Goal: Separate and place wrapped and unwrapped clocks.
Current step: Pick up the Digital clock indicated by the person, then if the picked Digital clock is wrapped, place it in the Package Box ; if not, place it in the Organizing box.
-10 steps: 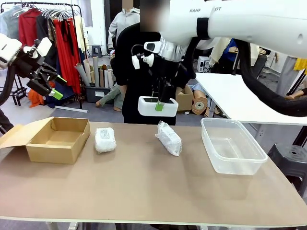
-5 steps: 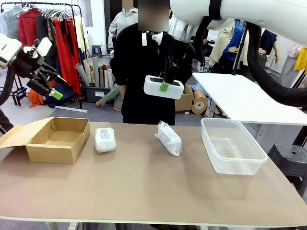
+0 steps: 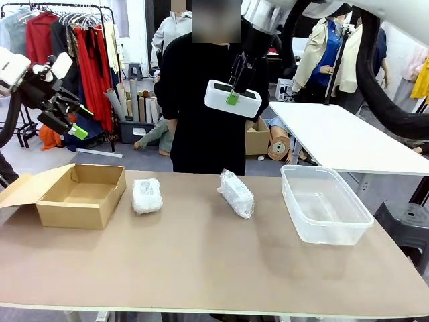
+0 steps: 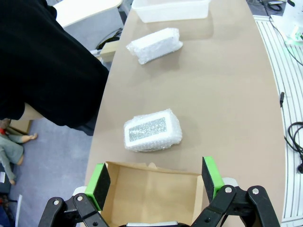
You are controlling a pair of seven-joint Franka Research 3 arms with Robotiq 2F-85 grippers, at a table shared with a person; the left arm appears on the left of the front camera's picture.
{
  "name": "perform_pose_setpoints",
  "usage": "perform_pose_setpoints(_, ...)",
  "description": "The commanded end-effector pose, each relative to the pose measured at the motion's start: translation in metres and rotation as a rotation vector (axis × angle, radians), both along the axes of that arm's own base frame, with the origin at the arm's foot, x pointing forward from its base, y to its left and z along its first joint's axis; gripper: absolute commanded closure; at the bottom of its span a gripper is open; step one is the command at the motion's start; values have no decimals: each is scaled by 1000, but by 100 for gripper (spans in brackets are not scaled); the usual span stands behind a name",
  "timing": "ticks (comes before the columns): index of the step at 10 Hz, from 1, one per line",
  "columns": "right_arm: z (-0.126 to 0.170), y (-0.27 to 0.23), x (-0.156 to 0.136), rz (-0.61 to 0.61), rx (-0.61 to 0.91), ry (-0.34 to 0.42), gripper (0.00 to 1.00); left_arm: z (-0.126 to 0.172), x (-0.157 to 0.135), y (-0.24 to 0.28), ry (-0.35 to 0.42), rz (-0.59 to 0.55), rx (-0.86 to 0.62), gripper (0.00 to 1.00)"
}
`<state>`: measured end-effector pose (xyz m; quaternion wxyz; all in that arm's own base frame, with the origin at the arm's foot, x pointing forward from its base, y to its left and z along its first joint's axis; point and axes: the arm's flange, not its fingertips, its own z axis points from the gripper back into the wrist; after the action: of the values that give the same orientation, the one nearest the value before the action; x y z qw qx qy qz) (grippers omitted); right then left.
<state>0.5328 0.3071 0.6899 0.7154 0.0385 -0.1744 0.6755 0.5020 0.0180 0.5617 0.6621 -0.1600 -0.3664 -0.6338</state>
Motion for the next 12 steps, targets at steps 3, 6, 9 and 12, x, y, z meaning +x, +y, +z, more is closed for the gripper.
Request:
perform_pose_setpoints(3,1,-1,1,-4,4,-9,100,0,0,0,-1,0,-3,0)
perform_pose_setpoints(6,1,-1,1,-4,4,-9,100,0,0,0,-1,0,-3,0)
perform_pose_setpoints(9,1,-1,1,-4,4,-9,100,0,0,0,-1,0,-3,0)
perform_pose_setpoints(12,1,-1,1,-4,4,-9,100,0,0,0,-1,0,-3,0)
